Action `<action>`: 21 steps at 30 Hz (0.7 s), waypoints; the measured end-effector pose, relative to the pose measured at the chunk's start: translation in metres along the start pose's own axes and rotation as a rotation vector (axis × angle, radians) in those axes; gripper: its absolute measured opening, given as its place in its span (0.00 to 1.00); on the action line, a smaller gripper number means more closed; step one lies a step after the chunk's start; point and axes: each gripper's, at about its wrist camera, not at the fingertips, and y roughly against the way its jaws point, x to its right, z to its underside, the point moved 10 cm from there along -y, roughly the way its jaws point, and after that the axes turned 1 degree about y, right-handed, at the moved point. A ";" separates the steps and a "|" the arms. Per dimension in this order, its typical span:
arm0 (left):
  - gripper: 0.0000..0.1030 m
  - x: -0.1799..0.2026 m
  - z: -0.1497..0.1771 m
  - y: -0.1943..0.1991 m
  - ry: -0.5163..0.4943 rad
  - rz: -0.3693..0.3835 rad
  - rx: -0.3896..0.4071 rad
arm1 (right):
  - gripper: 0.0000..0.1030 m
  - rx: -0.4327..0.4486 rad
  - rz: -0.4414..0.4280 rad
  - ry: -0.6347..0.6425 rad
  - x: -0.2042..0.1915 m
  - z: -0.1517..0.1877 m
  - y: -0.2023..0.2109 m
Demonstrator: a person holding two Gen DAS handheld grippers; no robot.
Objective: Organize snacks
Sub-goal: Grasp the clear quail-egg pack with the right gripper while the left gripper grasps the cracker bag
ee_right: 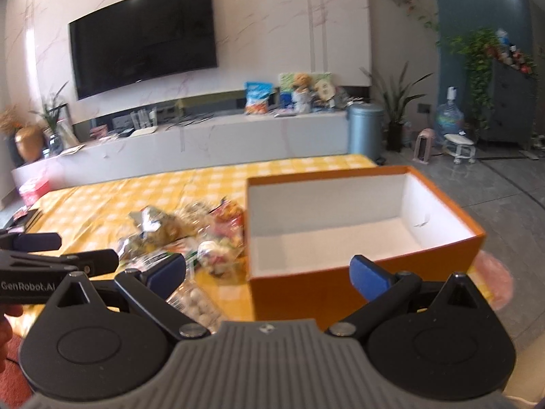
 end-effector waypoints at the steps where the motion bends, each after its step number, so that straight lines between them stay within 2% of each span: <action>1: 1.00 -0.003 0.004 -0.001 0.005 0.013 -0.006 | 0.96 -0.003 -0.020 0.001 -0.004 0.002 -0.003; 3: 1.00 -0.006 0.013 -0.003 0.013 0.045 -0.025 | 0.87 -0.010 -0.057 0.022 -0.013 0.007 -0.010; 5: 0.99 -0.007 0.022 -0.007 0.018 0.075 -0.042 | 0.83 -0.028 -0.086 0.065 -0.023 0.013 -0.017; 7: 0.87 -0.010 0.031 -0.013 0.032 0.094 -0.067 | 0.76 -0.055 -0.122 0.092 -0.032 0.021 -0.024; 9: 0.81 -0.012 0.039 -0.019 0.055 0.125 -0.103 | 0.67 -0.081 -0.163 0.107 -0.041 0.030 -0.031; 12: 0.75 -0.012 0.048 -0.025 0.075 0.156 -0.130 | 0.60 -0.107 -0.211 0.143 -0.053 0.043 -0.039; 15: 0.71 -0.010 0.054 -0.032 0.053 0.158 -0.147 | 0.55 -0.146 -0.247 0.179 -0.061 0.056 -0.051; 19: 0.59 -0.007 0.066 -0.047 0.028 0.161 -0.203 | 0.55 -0.183 -0.271 0.203 -0.067 0.069 -0.065; 21: 0.57 -0.010 0.073 -0.054 0.043 0.160 -0.230 | 0.55 -0.198 -0.278 0.219 -0.069 0.073 -0.072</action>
